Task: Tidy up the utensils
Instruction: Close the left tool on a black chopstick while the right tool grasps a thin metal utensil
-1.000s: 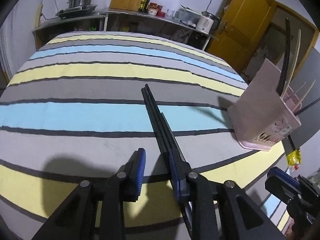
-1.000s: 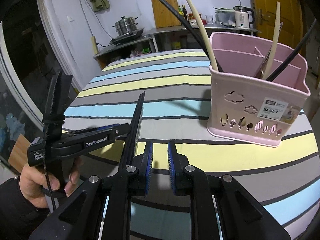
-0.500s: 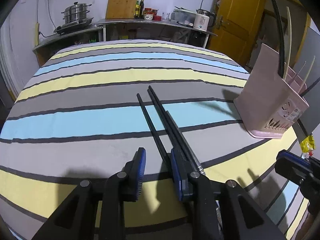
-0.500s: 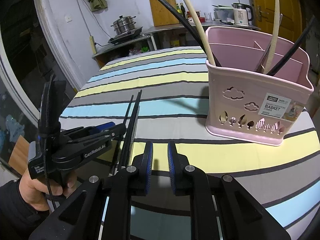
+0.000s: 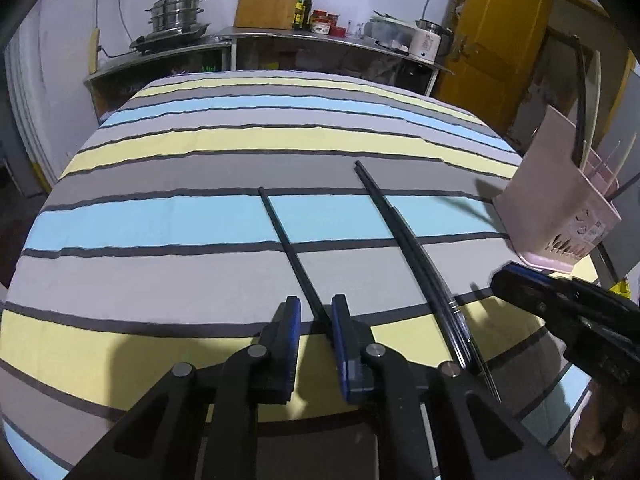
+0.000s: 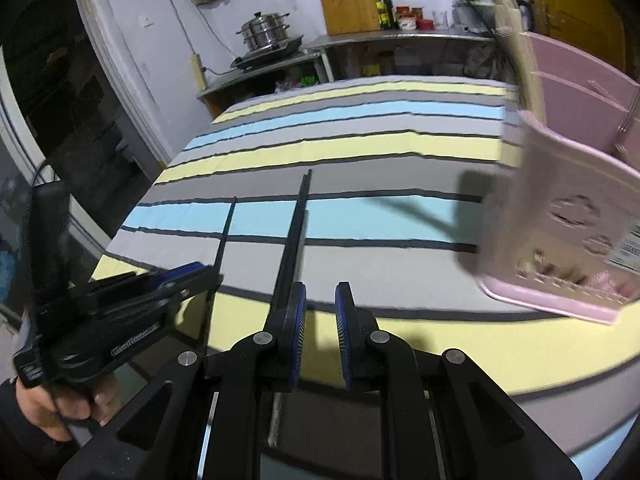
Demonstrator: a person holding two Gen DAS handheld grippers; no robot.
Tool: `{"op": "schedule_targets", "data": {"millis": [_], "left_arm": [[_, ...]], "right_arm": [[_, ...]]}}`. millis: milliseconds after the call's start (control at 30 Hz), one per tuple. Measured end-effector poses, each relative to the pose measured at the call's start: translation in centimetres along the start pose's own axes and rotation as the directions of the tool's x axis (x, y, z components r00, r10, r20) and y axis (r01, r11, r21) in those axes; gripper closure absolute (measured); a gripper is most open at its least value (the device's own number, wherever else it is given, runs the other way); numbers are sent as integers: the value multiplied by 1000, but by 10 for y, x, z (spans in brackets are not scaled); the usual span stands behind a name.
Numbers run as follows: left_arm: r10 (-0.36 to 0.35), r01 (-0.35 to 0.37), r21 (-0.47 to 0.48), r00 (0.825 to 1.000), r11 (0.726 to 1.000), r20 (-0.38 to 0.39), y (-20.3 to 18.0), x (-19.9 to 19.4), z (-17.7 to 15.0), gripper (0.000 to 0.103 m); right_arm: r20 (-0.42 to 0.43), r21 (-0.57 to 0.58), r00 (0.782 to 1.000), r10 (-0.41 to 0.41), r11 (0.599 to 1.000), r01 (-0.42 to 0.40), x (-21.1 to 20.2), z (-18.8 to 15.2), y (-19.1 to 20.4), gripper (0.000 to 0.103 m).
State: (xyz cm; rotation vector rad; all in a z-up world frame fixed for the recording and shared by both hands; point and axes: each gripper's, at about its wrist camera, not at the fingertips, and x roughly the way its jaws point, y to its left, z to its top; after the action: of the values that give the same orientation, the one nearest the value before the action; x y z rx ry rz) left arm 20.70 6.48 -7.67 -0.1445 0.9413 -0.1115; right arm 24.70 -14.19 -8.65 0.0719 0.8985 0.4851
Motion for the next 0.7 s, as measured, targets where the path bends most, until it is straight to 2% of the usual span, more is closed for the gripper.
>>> {"op": "schedule_targets", "data": {"millis": [200, 267, 567, 700], "left_arm": [[-42, 42, -35, 999, 999, -13, 14, -1, 1, 86], [-49, 48, -42, 999, 998, -18, 15, 0, 3, 86], [-45, 44, -61, 999, 997, -17, 13, 10, 15, 86], [-31, 30, -56, 999, 998, -10, 12, 14, 18, 86]], "right_arm": [[-42, -23, 999, 12, 1000, -13, 33, 14, 10, 88], [-65, -30, 998, -7, 1000, 5, 43, 15, 11, 88], [-57, -39, 998, -16, 999, 13, 44, 13, 6, 88], [-60, -66, 997, -51, 997, 47, 48, 16, 12, 88]]}}
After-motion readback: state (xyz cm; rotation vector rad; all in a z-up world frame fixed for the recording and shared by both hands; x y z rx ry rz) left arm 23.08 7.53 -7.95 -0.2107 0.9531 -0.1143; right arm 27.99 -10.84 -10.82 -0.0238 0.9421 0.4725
